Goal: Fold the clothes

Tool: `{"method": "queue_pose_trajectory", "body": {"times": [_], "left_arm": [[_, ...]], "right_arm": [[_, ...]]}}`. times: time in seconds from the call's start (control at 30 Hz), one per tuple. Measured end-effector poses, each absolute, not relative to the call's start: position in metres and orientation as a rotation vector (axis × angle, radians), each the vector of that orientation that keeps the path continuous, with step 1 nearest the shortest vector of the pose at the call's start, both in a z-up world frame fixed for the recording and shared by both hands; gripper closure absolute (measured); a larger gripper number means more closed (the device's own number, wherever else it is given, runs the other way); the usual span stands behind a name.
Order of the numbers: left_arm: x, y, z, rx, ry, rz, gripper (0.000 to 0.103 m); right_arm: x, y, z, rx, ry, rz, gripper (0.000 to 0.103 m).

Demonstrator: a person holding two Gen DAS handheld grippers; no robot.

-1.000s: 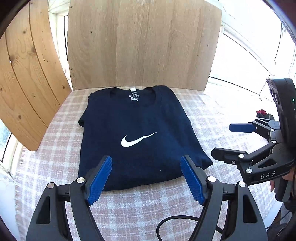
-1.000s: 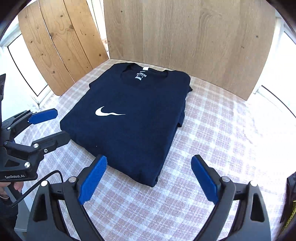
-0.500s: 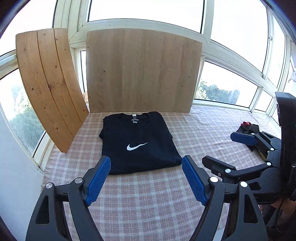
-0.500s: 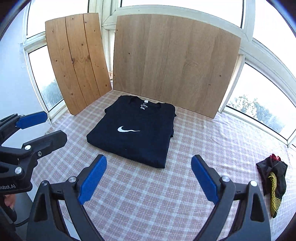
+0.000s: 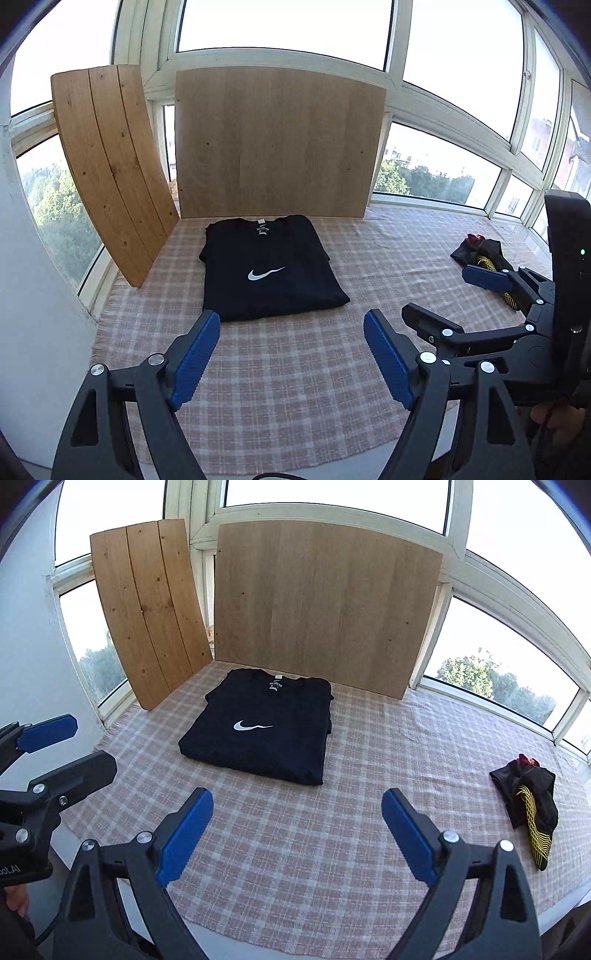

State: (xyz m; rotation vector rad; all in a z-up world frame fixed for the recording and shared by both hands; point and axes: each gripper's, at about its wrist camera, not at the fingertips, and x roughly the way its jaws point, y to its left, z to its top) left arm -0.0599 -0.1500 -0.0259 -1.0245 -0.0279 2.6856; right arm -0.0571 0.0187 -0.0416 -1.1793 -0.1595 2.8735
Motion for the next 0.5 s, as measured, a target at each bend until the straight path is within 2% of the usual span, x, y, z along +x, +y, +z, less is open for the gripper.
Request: {"method": "queue_pose_trajectory", "body": {"times": [0.5], "left_arm": [[-0.042, -0.154, -0.014, -0.911, -0.002, 2.730, 0.025]], "right_arm": [[-0.045, 0.023, -0.029, -1.164, -0.162, 2.874, 0.010]]}}
